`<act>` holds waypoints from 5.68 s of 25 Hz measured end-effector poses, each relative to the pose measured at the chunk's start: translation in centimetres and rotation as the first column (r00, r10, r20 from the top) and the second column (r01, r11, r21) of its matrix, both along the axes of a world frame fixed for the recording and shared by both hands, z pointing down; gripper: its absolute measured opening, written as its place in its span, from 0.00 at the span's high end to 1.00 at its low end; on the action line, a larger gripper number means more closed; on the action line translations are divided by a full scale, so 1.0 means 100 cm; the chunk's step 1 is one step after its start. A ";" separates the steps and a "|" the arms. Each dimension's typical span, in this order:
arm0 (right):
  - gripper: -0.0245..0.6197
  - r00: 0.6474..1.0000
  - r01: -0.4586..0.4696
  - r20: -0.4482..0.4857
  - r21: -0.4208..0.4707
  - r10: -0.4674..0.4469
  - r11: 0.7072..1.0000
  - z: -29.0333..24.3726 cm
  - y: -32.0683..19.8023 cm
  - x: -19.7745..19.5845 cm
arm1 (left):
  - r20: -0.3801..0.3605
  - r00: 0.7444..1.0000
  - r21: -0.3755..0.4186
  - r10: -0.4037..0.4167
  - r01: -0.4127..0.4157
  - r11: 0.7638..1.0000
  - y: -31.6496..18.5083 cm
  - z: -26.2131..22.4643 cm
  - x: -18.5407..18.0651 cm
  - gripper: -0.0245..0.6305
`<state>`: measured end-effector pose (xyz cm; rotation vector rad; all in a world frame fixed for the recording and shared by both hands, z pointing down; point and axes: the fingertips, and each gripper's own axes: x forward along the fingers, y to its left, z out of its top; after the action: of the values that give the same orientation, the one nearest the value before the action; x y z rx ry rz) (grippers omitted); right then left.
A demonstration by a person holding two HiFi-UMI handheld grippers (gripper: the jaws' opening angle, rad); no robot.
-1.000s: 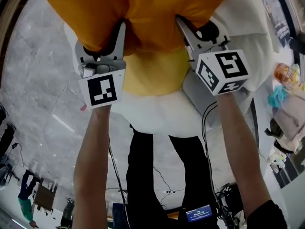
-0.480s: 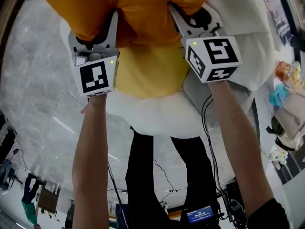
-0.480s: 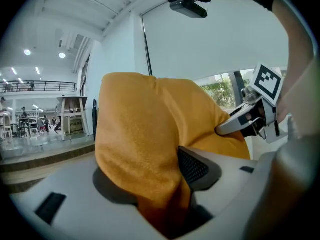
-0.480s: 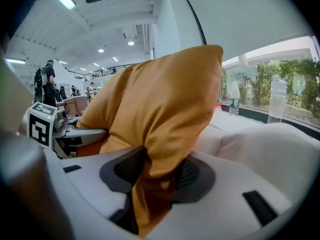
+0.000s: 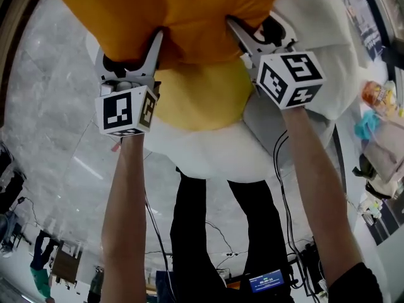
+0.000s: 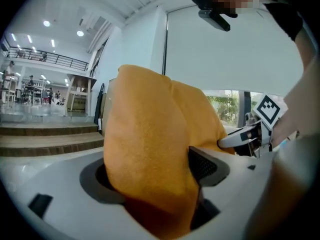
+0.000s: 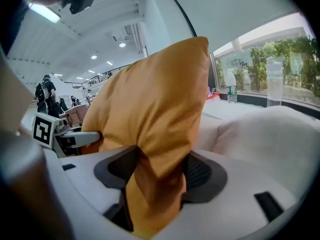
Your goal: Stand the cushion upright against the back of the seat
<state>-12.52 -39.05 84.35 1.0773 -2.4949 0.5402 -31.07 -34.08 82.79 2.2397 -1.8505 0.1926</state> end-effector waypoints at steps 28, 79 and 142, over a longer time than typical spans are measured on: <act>0.47 0.985 -0.033 -0.173 -0.086 0.018 0.996 -0.012 0.050 0.058 | 0.107 0.992 -0.215 -0.069 0.091 0.972 0.083 -0.008 -0.014 0.30; 0.93 0.981 0.191 0.008 0.159 -0.194 0.969 -0.529 0.212 0.133 | 0.040 0.986 -0.014 0.159 -0.158 0.987 0.192 -0.499 0.149 0.94; 0.94 0.939 0.219 0.225 0.200 -0.262 0.955 -0.610 0.548 0.179 | -0.161 0.976 0.018 0.147 -0.146 0.989 0.541 -0.565 0.224 0.94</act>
<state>5.39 15.71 23.38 0.7814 -2.8882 0.4143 -8.69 19.97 26.31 2.3212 -1.6082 0.0280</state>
